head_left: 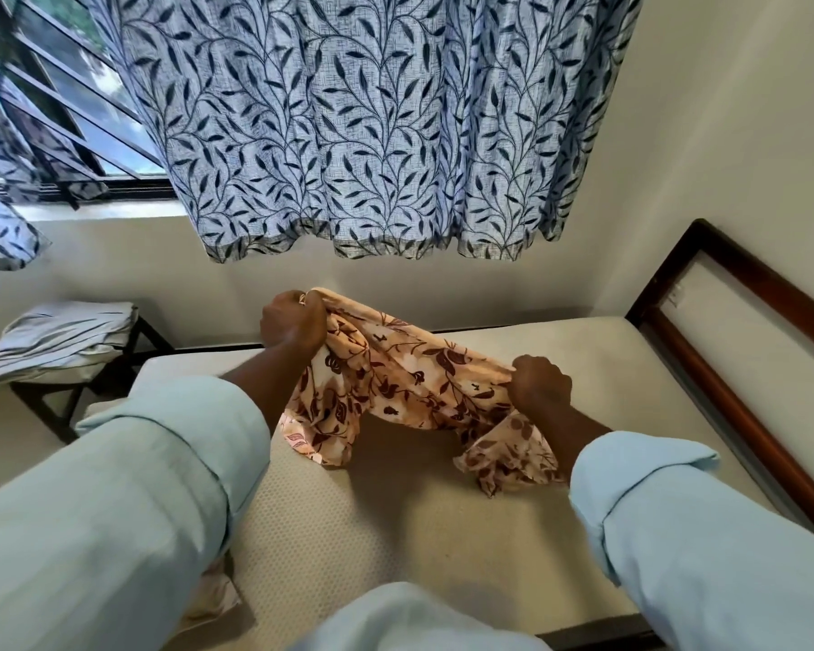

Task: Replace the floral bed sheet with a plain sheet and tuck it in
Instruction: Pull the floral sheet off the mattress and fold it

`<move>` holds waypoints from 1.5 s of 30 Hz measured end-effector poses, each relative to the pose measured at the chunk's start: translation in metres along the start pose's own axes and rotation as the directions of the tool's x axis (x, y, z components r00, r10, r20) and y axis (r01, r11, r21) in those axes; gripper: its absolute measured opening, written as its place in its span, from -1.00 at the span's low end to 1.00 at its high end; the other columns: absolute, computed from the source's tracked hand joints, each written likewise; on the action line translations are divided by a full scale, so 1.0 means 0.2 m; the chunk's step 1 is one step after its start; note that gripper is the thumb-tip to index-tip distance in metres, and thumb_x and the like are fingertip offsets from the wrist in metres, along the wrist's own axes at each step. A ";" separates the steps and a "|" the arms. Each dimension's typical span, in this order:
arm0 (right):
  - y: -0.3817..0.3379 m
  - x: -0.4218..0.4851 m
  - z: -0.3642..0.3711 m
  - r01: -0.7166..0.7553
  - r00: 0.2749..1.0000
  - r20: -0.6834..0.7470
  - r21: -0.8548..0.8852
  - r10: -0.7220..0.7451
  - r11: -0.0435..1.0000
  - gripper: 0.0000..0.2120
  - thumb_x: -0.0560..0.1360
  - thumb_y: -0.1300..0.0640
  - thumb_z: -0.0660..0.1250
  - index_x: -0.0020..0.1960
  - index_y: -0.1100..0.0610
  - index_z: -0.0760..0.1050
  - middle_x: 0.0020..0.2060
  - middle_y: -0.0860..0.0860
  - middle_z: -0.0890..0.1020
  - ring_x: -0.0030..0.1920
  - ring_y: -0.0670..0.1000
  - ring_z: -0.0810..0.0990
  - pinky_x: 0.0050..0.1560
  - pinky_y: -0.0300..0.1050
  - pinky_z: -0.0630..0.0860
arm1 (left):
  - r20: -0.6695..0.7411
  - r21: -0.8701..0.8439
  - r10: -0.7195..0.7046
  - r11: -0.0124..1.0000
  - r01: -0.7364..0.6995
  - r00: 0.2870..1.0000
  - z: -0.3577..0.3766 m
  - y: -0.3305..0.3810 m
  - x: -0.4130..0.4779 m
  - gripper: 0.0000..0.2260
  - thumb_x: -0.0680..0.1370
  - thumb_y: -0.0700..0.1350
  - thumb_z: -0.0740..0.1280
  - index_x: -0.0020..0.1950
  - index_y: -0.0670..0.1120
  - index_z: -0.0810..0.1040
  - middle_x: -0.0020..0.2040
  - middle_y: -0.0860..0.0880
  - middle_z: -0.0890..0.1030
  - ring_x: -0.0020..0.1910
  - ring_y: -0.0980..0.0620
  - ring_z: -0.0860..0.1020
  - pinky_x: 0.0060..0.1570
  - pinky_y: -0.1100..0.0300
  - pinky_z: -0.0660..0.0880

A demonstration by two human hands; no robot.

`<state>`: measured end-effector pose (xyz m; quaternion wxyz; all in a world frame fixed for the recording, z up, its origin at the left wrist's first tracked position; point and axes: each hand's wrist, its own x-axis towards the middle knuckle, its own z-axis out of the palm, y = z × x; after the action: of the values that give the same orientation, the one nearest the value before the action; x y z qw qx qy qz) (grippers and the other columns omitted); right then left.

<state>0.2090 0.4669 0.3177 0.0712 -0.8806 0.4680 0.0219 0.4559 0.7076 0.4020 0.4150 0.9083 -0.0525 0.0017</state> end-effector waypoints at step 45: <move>-0.31 0.02 0.03 0.327 0.892 0.125 0.486 -0.434 0.811 -0.69 0.53 -0.07 0.42 0.23 0.00 0.57 0.03 0.02 0.66 -0.03 0.04 0.61 -0.09 -0.13 0.48 | 0.627 -0.005 0.329 0.908 -0.419 0.706 0.34 0.04 -0.15 -0.78 0.58 -0.07 0.33 0.10 -0.15 0.67 -0.03 -0.09 0.68 -0.11 0.01 0.60 -0.29 0.24 0.45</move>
<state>0.2636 0.4990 0.3173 0.3304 -0.9069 0.2614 -0.0006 0.4217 0.6537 0.3620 0.3019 0.8551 -0.3676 -0.2061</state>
